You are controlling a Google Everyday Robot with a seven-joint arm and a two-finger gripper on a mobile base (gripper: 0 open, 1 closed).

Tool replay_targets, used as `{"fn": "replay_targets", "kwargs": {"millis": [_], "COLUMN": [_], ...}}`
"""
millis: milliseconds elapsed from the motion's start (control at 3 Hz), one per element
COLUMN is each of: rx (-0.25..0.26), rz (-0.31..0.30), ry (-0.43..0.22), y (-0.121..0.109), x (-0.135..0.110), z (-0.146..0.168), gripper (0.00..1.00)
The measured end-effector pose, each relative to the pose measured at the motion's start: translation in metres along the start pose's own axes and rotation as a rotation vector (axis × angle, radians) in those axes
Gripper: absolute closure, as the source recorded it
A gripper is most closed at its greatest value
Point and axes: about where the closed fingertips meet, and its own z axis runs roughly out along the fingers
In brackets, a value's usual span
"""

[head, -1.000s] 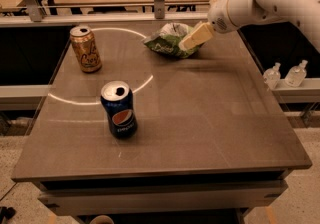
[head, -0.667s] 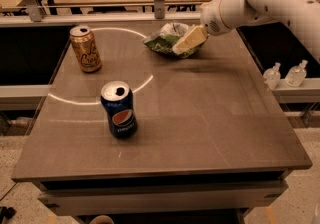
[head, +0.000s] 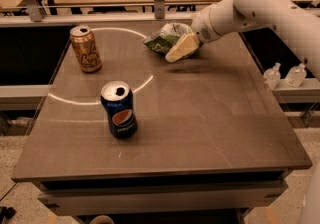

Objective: Pick green jalapeno chip bag

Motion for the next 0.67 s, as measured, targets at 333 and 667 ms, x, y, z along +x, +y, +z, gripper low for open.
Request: {"fn": "replay_targets", "kwargs": {"millis": [333,667], "rx": [-0.025,-0.040], "rz": [-0.014,-0.036], "ry": [-0.006,-0.012], "y": [0.0073,0.0115], "x": [0.0010,-0.0015], "z": [0.0063,0.0082], "gripper": [0.17,0.41]}}
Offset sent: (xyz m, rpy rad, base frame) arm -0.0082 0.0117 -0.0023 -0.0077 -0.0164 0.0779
